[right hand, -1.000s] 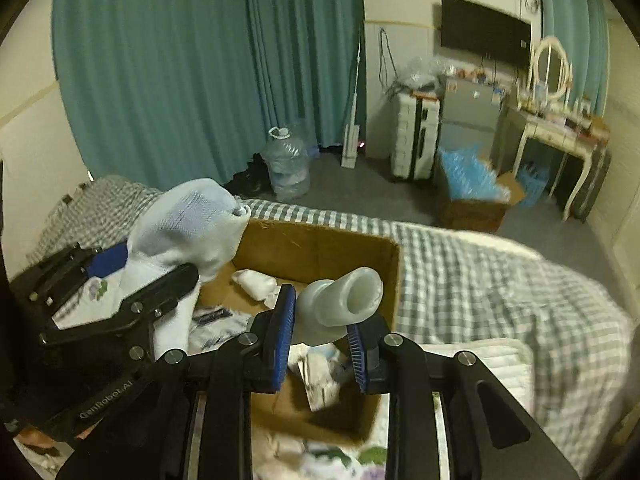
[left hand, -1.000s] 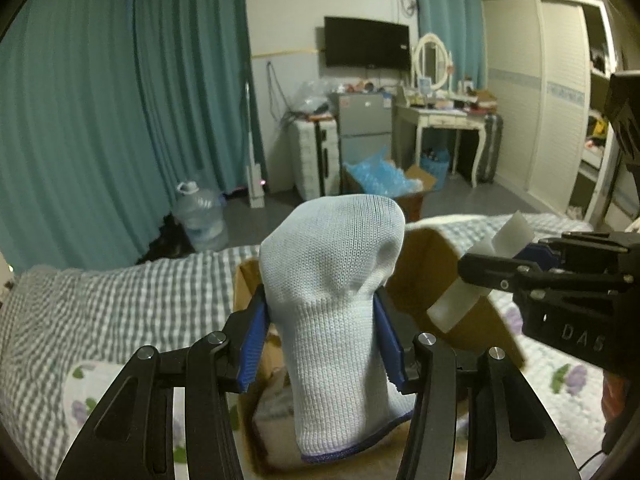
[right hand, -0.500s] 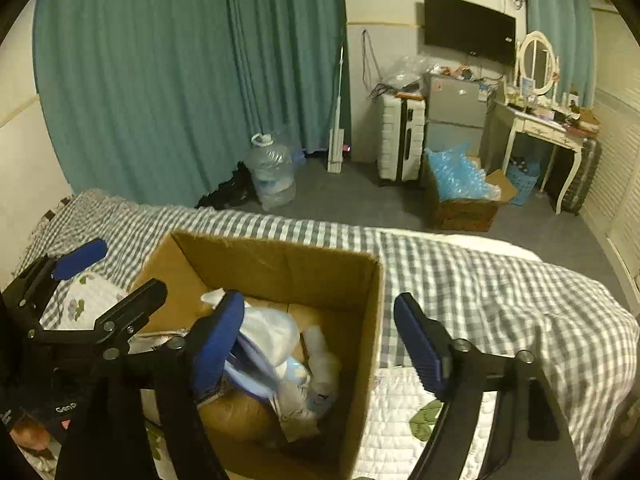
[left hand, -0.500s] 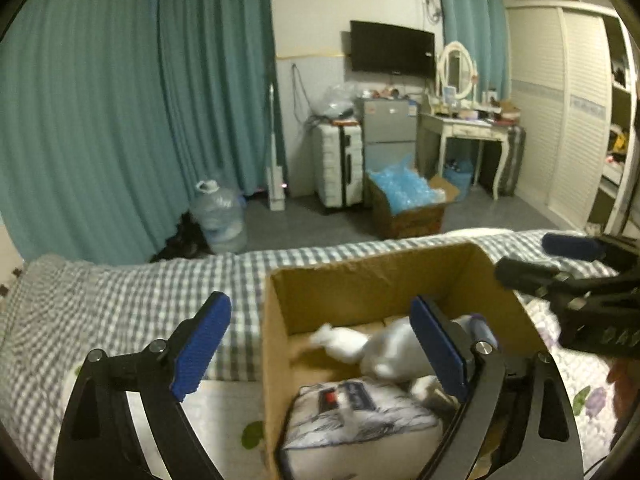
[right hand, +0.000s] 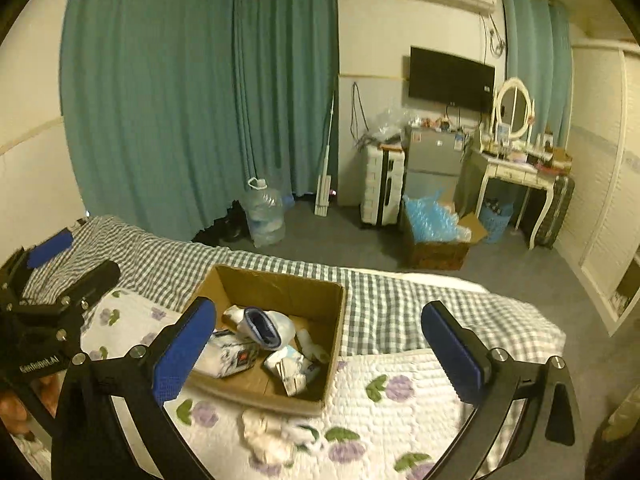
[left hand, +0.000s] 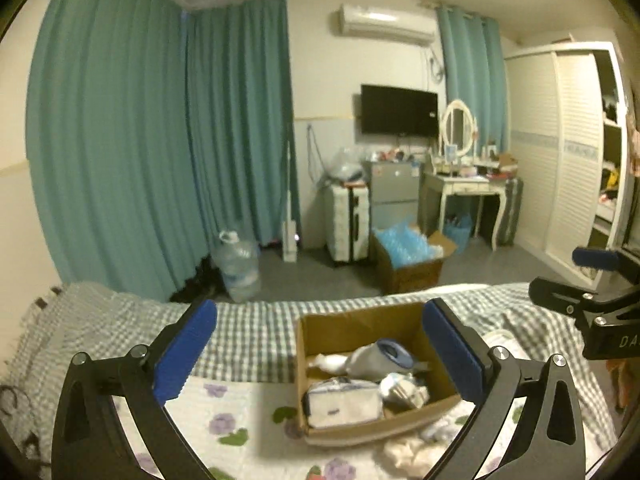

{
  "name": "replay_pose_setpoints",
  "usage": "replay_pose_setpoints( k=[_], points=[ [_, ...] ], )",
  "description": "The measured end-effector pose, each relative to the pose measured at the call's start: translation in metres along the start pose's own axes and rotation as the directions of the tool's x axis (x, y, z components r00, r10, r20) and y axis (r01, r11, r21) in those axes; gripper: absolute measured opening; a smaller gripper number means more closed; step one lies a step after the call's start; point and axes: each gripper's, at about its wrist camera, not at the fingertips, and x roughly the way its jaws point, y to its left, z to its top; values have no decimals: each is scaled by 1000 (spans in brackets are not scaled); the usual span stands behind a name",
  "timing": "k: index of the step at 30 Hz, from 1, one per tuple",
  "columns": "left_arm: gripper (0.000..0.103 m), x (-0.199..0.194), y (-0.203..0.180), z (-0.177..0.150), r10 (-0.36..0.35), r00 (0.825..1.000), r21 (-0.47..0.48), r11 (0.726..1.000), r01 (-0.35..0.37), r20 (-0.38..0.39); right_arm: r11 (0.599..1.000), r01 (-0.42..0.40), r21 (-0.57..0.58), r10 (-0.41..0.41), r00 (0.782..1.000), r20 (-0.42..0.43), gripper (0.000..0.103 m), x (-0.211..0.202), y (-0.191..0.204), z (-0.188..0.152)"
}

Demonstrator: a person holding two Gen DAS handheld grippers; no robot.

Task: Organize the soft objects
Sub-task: 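Withdraw both grippers from the box toward the remaining items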

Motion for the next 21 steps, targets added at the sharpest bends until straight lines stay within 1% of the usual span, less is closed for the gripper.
replay_pose_setpoints(
  k=[3,5,7,11,14,16,18,21],
  points=[
    [103,-34,0,4,47,998,25,999,-47,34,999,13,-30,-13,1000,14,103,-34,7,1],
    [103,-47,1,3,45,998,35,998,-46,42,999,-5,-40,6,1000,23,103,-57,11,-3],
    [103,-62,-1,-2,26,999,36,999,-27,46,999,-20,-50,21,999,24,103,-72,15,-8],
    [103,-79,-4,-14,43,999,15,999,-44,27,995,-24,-93,25,1000,15,103,-93,24,-22],
    [103,-84,-3,-28,26,1000,-27,999,-26,-3,992,-32,-123,31,999,-7,103,-96,29,-37],
    [103,-83,-2,-37,35,999,-52,998,-37,-28,991,-43,-130,40,999,-25,103,-95,30,-48],
    [103,-80,-1,-46,34,998,-73,997,-38,-45,990,-60,-130,54,997,-54,103,-87,29,-60],
    [103,-70,-6,-61,60,996,-84,994,-66,-71,990,-78,-118,66,992,-104,103,-67,27,-78]
  ],
)
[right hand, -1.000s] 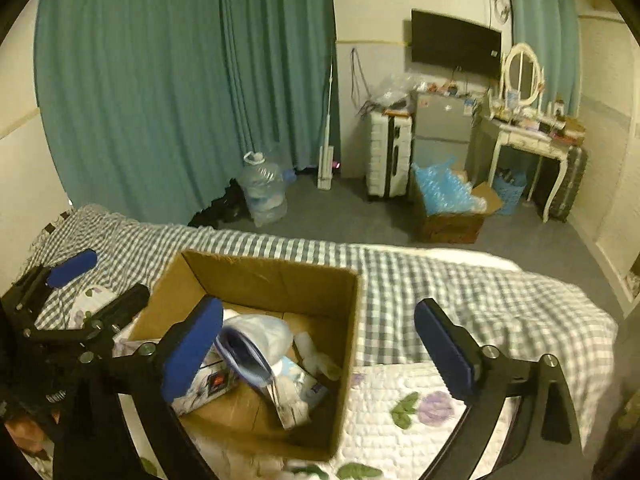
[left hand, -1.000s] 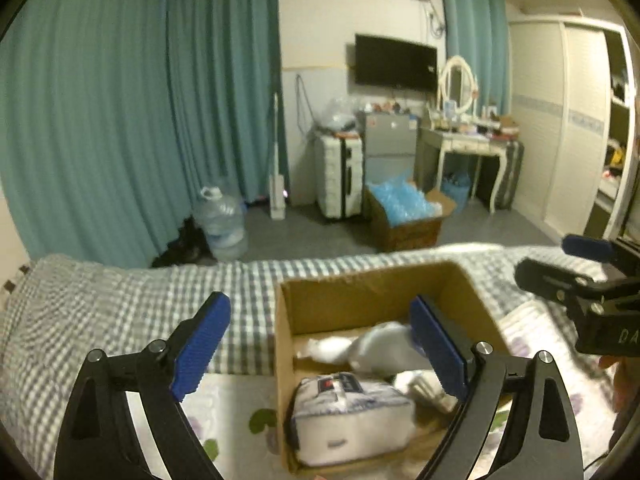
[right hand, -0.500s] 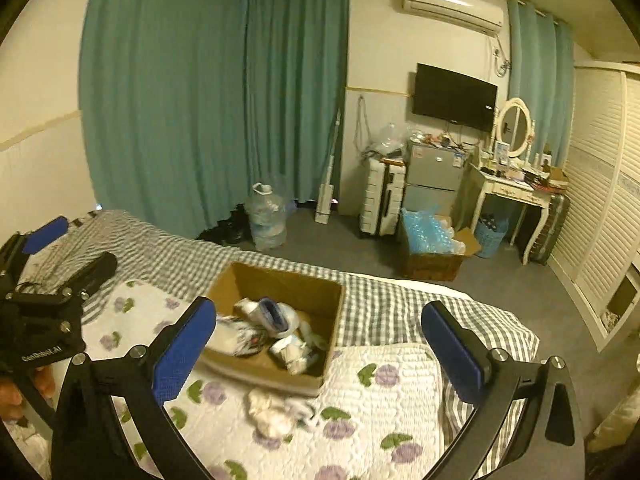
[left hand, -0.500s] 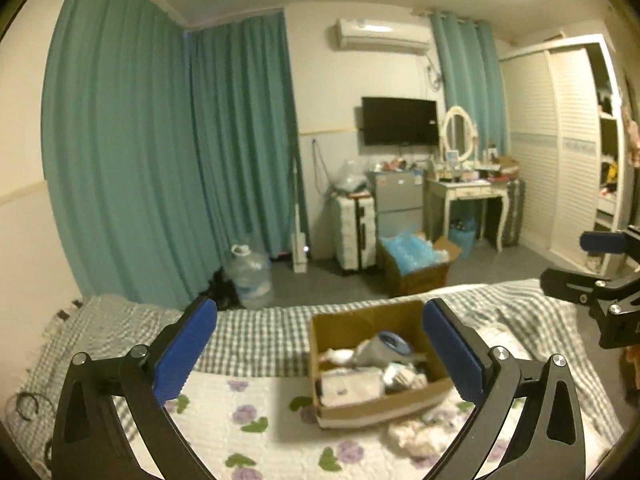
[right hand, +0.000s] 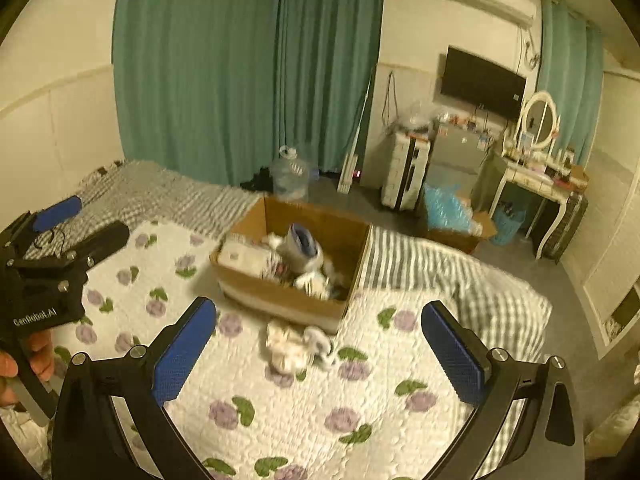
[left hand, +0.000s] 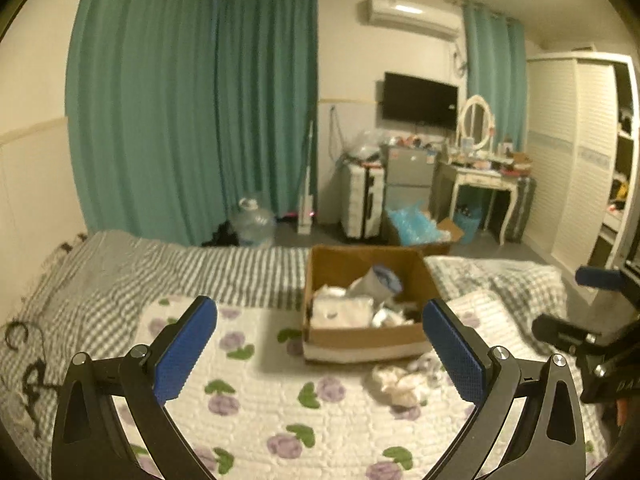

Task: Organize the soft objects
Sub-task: 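Withdraw both grippers from the box toward the remaining items, then grasp the cream lace underwear with the left gripper while the right grasps the white hair ties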

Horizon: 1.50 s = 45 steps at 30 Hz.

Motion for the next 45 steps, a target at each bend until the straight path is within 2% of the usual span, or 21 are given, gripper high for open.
replay_pose_setpoints(
  k=[5,9,17,20,21,23,25,28,31,34,39,42,43,45],
  points=[
    [103,34,-5,-31,23,997,-34,999,-25,-76,999,-28,31,31,994,-107,103,56,-8,-30],
    [103,72,-7,-61,49,984,-59,996,-60,-169,998,-42,51,51,982,-183,102,107,-14,-51],
    [103,134,-28,-101,58,951,-36,997,-72,-303,987,-76,145,115,951,-288,86,206,-30,-76],
    [103,151,-32,-112,54,940,-37,997,-71,-336,982,-96,162,142,943,-302,83,228,-33,-80],
    [103,156,-34,-115,54,937,-38,997,-71,-345,982,-99,161,145,941,-305,78,233,-33,-81],
    [103,162,-36,-120,51,935,-40,997,-69,-352,981,-103,166,151,939,-309,63,241,-35,-83],
    [103,166,-40,-122,43,932,-45,997,-64,-359,976,-119,182,171,936,-309,42,245,-40,-84],
    [103,168,-48,-128,-15,923,-92,996,-22,-385,975,-117,186,169,942,-291,33,238,-49,-86],
    [103,170,-60,-134,-47,914,-101,995,7,-403,968,-115,222,172,951,-257,31,224,-62,-88],
    [103,173,-73,-139,-75,905,-81,996,46,-419,973,-56,223,110,965,-237,30,208,-74,-90],
    [103,177,-96,-144,-129,899,-40,992,124,-419,970,-18,242,76,969,-234,30,200,-82,-93],
    [91,188,-103,-144,-138,899,-34,990,136,-416,973,2,229,54,969,-239,30,199,-83,-94],
    [88,194,-106,-145,-142,892,-30,989,143,-429,976,15,219,40,969,-244,30,199,-83,-95],
    [76,207,-109,-150,-140,877,-12,988,151,-459,976,20,217,36,968,-249,30,199,-84,-98]
  ],
)
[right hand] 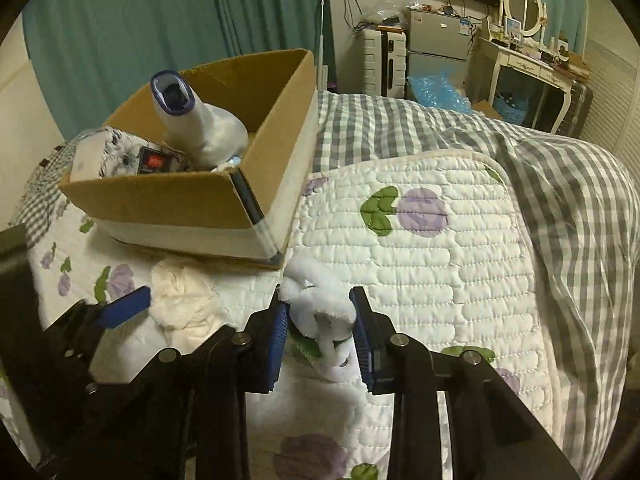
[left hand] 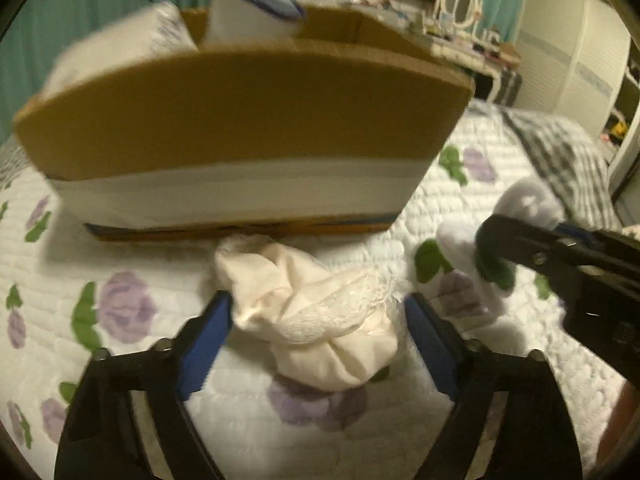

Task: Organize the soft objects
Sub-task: 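Grasp the cream lace underwear with the left gripper while the right grasps the white hair ties, then carry the underwear and hair ties into the box and open both grippers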

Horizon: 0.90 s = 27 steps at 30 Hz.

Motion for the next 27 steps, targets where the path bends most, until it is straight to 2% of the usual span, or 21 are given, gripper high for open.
replay_pose_setpoints(
  k=[1,3,5,6,9,14,19,21,27],
  points=[
    [67,3,0,-1,-1,1000,9,1000,1,-10,1000,-3,5,3,1000,-2,30,0,-1,0],
    [65,10,-1,-3,16,1000,39,999,-15,-26,1000,0,11,0,1000,1,30,0,-1,-1],
    [42,6,3,-5,7,1000,35,999,-6,-7,1000,3,15,-3,1000,5,30,0,2,-5],
    [40,1,7,-5,-4,1000,27,1000,4,2,1000,5,15,-5,1000,5,30,0,2,-6],
    [40,-15,15,-5,-29,999,24,999,29,22,1000,21,9,-21,1000,10,30,-6,8,-9],
    [40,-60,29,-1,-61,995,54,997,57,78,1000,22,-11,-21,998,62,30,-39,25,-5],
    [40,-128,47,9,-68,985,63,996,59,159,999,20,-50,-13,990,139,30,-92,54,3],
    [40,-150,50,13,-50,980,78,996,35,192,997,30,-74,-16,985,173,30,-117,67,6],
    [40,-223,58,26,-41,955,109,994,9,293,991,38,-125,-3,964,266,30,-185,103,15]
  ],
)
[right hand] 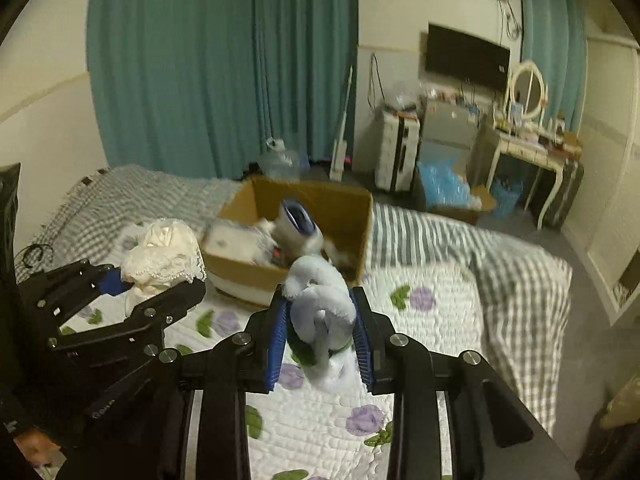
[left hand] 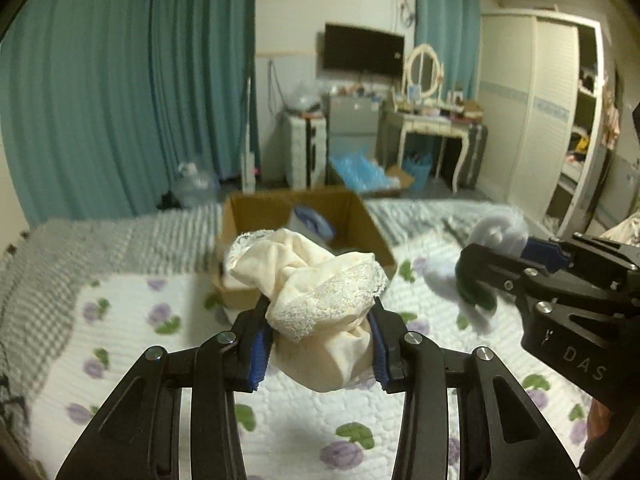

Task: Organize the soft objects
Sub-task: 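Carry the underwear and hair ties into the box and open both grippers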

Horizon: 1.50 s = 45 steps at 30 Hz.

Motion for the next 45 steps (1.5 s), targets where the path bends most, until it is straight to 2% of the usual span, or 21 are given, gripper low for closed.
replay_pose_setpoints(
  k=[3,9,12,15,17,19,22,25,27,30,33,36,37,38,39,42,45],
  points=[
    [40,-27,7,12,21,998,10,1000,-22,54,1000,-9,-10,10,999,41,30,-25,11,15],
    [40,-45,20,29,48,993,8,999,-49,113,999,-11,-45,16,995,102,30,-54,28,43],
    [40,-40,30,34,48,992,3,999,-49,115,998,-20,-62,26,995,96,30,-51,33,55],
    [40,-29,36,29,56,993,-7,998,-55,107,997,-23,-70,27,998,63,30,-36,34,51],
    [40,-22,41,21,58,994,-14,998,-57,93,998,-23,-62,24,1000,14,34,-16,30,35],
    [40,-6,47,4,64,996,-19,998,-63,55,999,-9,-46,7,999,-39,65,4,26,14],
    [40,9,55,-23,84,996,-22,996,-83,20,1000,-21,-22,18,992,-129,67,32,26,-32],
    [40,24,66,-54,102,994,-41,994,-104,-39,999,-36,-13,32,970,-241,68,59,34,-81],
    [40,27,71,-74,117,991,-45,992,-120,-65,998,-67,0,63,946,-318,69,73,44,-114],
    [40,26,74,-101,129,987,-55,989,-135,-98,995,-94,27,97,917,-386,69,86,53,-147],
    [40,26,76,-118,139,982,-59,987,-147,-124,991,-130,38,134,888,-439,69,94,68,-167],
    [40,28,71,-131,135,979,-41,989,-143,-150,991,-131,35,132,875,-465,69,100,75,-177],
    [40,29,70,-134,131,979,-40,989,-139,-157,990,-134,42,138,872,-470,66,103,75,-179],
    [40,29,69,-135,126,979,-40,990,-134,-162,990,-132,43,137,870,-473,58,104,75,-180],
    [40,29,69,-136,122,979,-39,991,-130,-163,992,-123,33,124,872,-473,37,103,75,-180],
    [40,26,66,-136,121,981,-28,992,-126,-155,992,-119,35,122,889,-442,36,95,72,-174],
    [40,23,66,-131,114,983,-35,992,-120,-144,993,-111,32,115,918,-381,36,79,68,-160]
  ],
)
